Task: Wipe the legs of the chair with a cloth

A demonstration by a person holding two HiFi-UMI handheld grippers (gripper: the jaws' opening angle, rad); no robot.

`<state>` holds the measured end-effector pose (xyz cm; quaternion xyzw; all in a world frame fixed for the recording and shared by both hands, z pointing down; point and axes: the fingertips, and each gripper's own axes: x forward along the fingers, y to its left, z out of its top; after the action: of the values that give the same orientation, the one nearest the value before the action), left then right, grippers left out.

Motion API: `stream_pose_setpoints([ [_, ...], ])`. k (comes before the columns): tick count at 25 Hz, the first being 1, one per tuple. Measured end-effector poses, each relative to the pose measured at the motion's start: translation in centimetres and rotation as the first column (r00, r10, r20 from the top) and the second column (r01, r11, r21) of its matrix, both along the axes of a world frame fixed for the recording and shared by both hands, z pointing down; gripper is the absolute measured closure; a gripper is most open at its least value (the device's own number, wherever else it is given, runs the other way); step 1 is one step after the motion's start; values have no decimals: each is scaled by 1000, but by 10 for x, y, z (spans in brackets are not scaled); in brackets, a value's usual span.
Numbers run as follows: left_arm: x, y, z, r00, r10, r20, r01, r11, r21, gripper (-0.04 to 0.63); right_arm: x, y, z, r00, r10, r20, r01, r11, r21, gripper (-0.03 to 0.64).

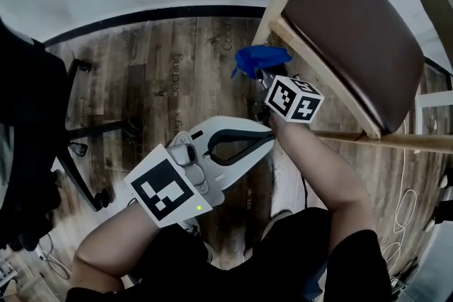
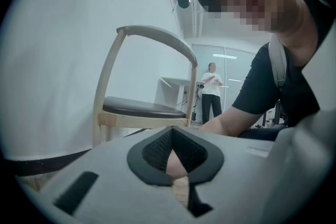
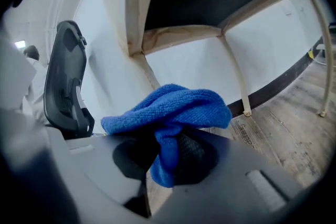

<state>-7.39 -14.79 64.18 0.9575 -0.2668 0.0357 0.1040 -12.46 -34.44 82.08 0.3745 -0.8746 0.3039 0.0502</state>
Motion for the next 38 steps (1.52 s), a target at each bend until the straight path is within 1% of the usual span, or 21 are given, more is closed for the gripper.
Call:
stream_pose_setpoints([
  [4, 15, 0, -12, 999, 42, -25, -42, 999, 34, 597, -2, 0, -36, 993, 56, 108, -56, 998, -7, 551],
  [8, 23, 6, -17, 997, 75, -34, -73, 995, 61, 597, -1, 1, -66, 968, 108, 227, -104, 994, -28, 552],
  [11, 20, 4, -17, 997, 71, -38, -68, 995, 66, 597, -2, 1, -83, 932, 147, 331, -124, 988, -88, 552],
  [13, 17, 2, -19, 997, 63, -46, -60, 996, 66, 597, -3, 3, -92, 906, 157, 393, -120, 986, -118, 552],
  [15, 15, 2, -22, 997, 58, -55, -55, 996, 68, 597, -6, 4, -102, 883, 158, 443, -111, 985, -130, 552],
  [18, 10, 5, -24, 996, 55, -68, -50, 996, 76, 597, -10, 4, -108, 845, 188, 500, -114, 978, -176, 552],
  [21, 9, 7, -23, 996, 60, -72, -54, 995, 81, 597, -8, 7, -113, 829, 193, 524, -107, 976, -190, 554],
  [23, 10, 4, -22, 996, 58, -74, -52, 995, 81, 597, -3, 10, -121, 825, 182, 534, -98, 978, -183, 554],
  [26, 11, 0, -23, 994, 45, -95, -37, 996, 77, 597, 6, 19, -129, 821, 170, 545, -79, 979, -186, 554],
  [30, 22, -1, -25, 994, 59, -97, -51, 995, 82, 597, 37, 33, -136, 828, 185, 529, -87, 975, -205, 554],
  [33, 27, -1, -23, 993, 71, -97, -64, 995, 82, 597, 65, 47, -138, 841, 191, 507, -100, 974, -201, 554],
  [38, 31, -4, -22, 993, 54, -110, -46, 996, 71, 597, 108, 68, -138, 866, 191, 463, -114, 975, -189, 554],
])
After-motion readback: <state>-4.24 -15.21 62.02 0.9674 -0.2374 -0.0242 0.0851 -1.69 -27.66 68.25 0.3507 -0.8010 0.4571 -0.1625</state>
